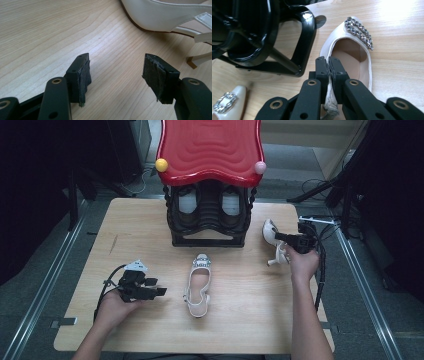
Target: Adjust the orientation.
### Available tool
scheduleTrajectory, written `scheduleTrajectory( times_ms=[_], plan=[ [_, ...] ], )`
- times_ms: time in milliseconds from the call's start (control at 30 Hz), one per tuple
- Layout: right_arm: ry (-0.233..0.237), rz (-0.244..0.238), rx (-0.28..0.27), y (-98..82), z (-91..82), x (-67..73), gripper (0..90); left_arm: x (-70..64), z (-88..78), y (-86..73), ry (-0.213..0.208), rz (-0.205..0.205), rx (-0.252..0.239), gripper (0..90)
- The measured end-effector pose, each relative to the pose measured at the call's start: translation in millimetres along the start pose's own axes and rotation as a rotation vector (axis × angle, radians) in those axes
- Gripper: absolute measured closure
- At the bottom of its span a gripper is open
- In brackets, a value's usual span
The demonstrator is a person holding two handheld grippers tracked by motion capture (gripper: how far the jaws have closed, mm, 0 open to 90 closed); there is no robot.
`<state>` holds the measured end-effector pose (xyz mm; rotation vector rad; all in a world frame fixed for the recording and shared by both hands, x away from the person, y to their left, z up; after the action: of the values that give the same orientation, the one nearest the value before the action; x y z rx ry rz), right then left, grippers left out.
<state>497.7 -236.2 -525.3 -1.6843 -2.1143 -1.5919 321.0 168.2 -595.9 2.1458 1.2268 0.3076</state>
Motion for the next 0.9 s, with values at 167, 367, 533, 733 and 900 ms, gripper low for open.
scheduleTrajectory(
  times_ms=[167, 367, 533, 733, 900],
  plan=[
    [0.018, 0.002, -0.006, -2.3, -4.5, 9.4, 88.5, -1.0, 1.1, 2.8, -0.007, -0.001, -0.004, 38.9],
    [0.032, -0.012, 0.016, -11.5, -6.9, 22.4, 88.5, -3.7, 2.1, 5.5, -0.013, 0.000, -0.011, 39.0],
    [0.046, -0.019, 0.031, -21.6, -9.7, 34.5, 88.5, -7.1, 3.3, 10.0, -0.021, 0.017, -0.010, 39.0],
    [0.060, -0.030, 0.046, -34.8, -16.4, 48.5, 88.5, -8.0, 8.5, 13.7, -0.036, 0.028, 0.001, 39.1],
    [0.074, -0.029, 0.049, -47.1, -23.5, 59.8, 88.4, -6.8, 8.4, 20.0, -0.053, 0.010, -0.027, 39.1]
  ],
)
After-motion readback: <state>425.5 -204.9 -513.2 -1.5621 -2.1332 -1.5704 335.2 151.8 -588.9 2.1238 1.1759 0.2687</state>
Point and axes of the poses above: each handheld gripper's, and its own axes: z roughly forward along the jaws, y roughly out of its top, x roughly to its left, the point moved 10 cm from there along z, roughly forward along the jaws, and after that the axes turned 13 degrees about y, right-handed, at the moved point
